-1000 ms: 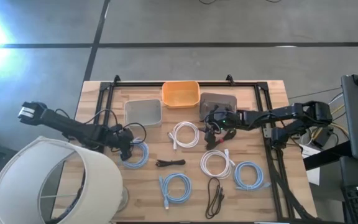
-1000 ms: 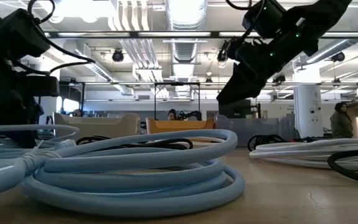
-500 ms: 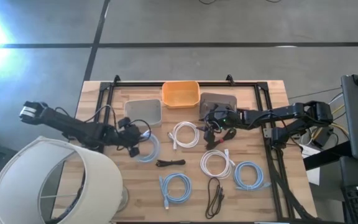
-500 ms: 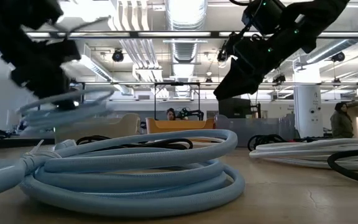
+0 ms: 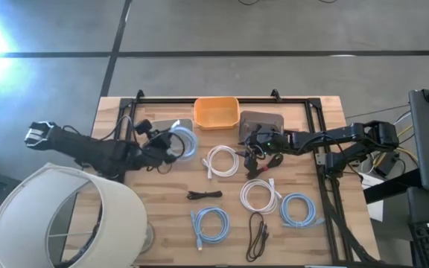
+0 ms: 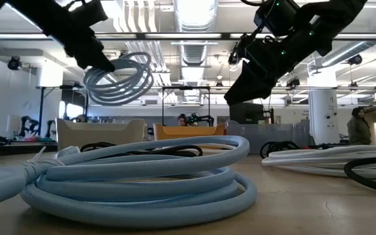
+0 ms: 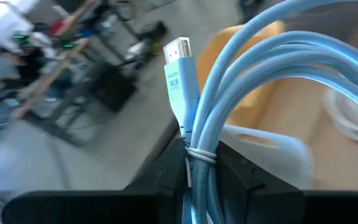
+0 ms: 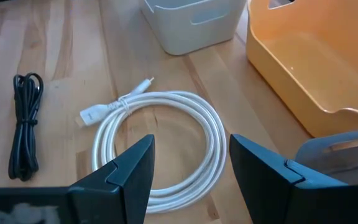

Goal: Pick & Place USB Port
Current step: Put the top left light blue hdmi cable into the gray bin

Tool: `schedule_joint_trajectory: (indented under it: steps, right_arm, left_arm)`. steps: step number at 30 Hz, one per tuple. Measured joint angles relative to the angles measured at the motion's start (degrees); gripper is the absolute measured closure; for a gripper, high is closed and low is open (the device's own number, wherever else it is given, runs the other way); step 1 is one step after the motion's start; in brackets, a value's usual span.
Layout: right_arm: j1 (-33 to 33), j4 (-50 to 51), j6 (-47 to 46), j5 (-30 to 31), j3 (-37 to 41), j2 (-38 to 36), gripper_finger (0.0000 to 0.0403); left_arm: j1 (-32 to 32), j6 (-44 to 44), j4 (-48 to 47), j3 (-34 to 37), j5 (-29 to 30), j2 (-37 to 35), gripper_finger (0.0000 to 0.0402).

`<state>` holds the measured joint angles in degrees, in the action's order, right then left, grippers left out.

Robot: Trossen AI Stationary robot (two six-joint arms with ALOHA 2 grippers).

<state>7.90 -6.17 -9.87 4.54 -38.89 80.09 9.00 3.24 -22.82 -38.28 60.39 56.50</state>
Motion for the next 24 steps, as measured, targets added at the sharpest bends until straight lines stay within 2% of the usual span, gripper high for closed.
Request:
schedule_joint_trajectory:
  steps: [2, 9, 13, 19, 24]
  right_arm:
    - [0.0, 0.0, 0.0, 0.0, 0.0, 0.1, 0.0197]
    - [0.0, -0.1, 1.1, 0.0, 0.0, 0.3, 0.0197]
    - [0.0, -0.1, 1.1, 0.0, 0.0, 0.3, 0.0197]
    - [0.0, -0.1, 1.1, 0.0, 0.0, 0.3, 0.0197]
    - [0.0, -0.1, 1.1, 0.0, 0.0, 0.3, 0.0197]
  left_arm:
    - [-2.4, -0.1, 0.0, -0.1, 1.5, 0.3, 0.0335]
    - [-13.3, -0.1, -0.5, 2.3, 1.1, 2.0, 0.0335]
    - [-17.6, -0.1, -0.1, 3.8, 1.1, 4.5, 0.0335]
    - [-19.7, -0.1, 3.9, 7.0, 1.0, 8.9, 0.033]
    - [-19.8, -0.1, 6.5, 7.8, 1.6, 12.6, 0.0295]
